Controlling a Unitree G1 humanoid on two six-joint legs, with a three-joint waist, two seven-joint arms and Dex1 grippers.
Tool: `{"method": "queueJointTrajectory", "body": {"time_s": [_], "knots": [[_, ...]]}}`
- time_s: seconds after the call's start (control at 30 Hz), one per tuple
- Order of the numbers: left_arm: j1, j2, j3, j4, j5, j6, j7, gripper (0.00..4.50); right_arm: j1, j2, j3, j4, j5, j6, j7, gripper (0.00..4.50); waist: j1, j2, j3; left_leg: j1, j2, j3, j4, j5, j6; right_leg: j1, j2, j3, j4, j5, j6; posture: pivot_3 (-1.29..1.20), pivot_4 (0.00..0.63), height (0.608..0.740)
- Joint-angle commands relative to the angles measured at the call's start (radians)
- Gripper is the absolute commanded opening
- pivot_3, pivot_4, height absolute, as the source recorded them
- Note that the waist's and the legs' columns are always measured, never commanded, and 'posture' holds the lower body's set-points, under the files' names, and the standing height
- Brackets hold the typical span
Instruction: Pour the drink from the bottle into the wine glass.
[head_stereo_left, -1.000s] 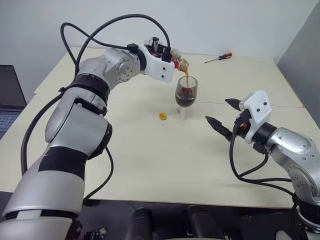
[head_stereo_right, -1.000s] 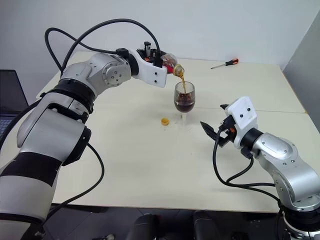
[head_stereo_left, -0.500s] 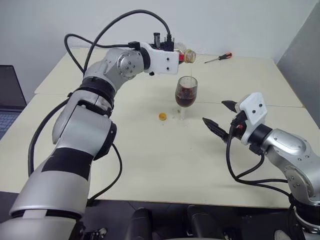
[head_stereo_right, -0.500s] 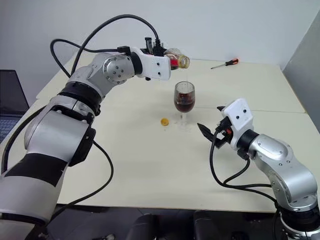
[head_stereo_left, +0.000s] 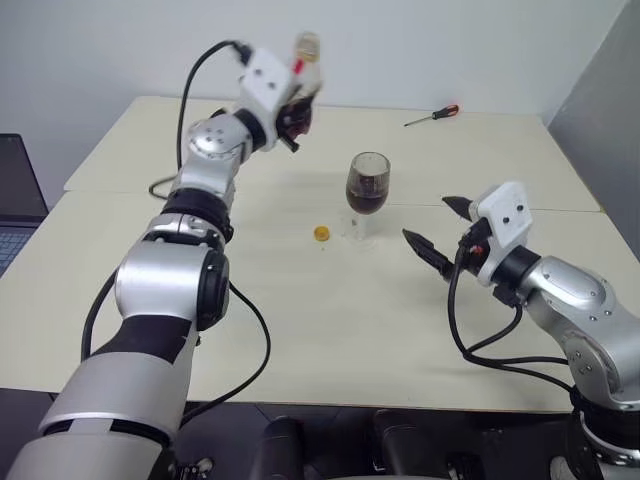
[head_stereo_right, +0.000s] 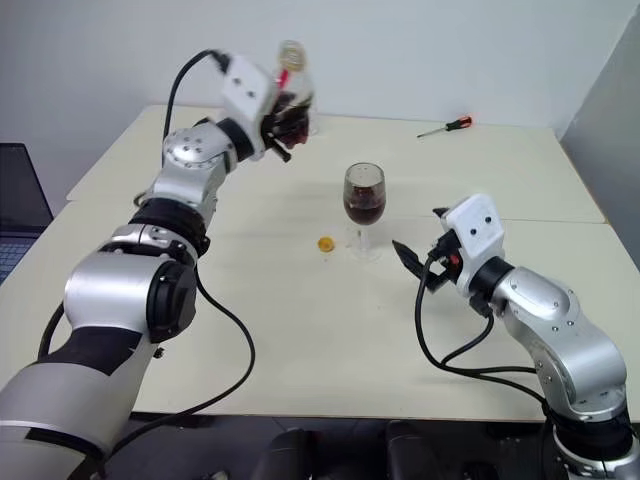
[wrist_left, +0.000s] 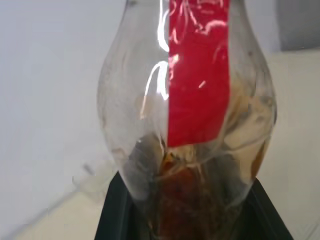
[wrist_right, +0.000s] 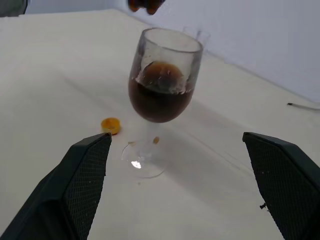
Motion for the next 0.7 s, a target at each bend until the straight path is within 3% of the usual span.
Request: {"method": "queueJointTrajectory", "body": {"time_s": [0.03, 0.27, 0.67, 0.7], "knots": [[0.064, 0.036, 0.117, -0.075, -0.122, 0.077, 0.069, 0.88, -0.062, 0.013, -0.085, 0.0, 0.058, -0.033, 0.022, 4.5, 0.001, 0.0, 0.0, 0.0, 0.0, 0.0, 0.0, 0.0, 0.0, 0.0, 0.0, 0.0, 0.0, 0.0, 0.0, 0.0, 0.15, 0.74], [0.269, 0.048, 0.201, -0.173, -0.204, 0.125, 0.178, 0.88, -0.158, -0.055, -0.056, -0.034, 0.189, 0.05, 0.13, 4.5, 0.012, 0.0, 0.0, -0.001, 0.0, -0.001, 0.0, 0.0, 0.0, 0.0, -0.001, -0.003, 0.0, 0.0, 0.0, 0.0, 0.15, 0.74], [0.467, -0.002, 0.149, -0.241, -0.164, 0.079, 0.282, 0.88, -0.275, -0.074, 0.068, 0.001, 0.207, 0.089, 0.174, 4.5, 0.019, -0.001, -0.001, -0.001, 0.0, -0.005, 0.002, 0.0, 0.0, 0.003, -0.003, -0.008, -0.001, 0.0, 0.0, 0.0, 0.15, 0.74], [0.474, -0.003, 0.148, -0.24, -0.161, 0.083, 0.292, 1.23, -0.278, -0.074, 0.07, 0.004, 0.207, 0.088, 0.174, 4.5, 0.018, -0.001, -0.001, -0.001, 0.0, -0.005, 0.002, 0.0, 0.0, 0.003, -0.003, -0.008, -0.001, 0.0, 0.0, 0.0, 0.15, 0.74]]}}
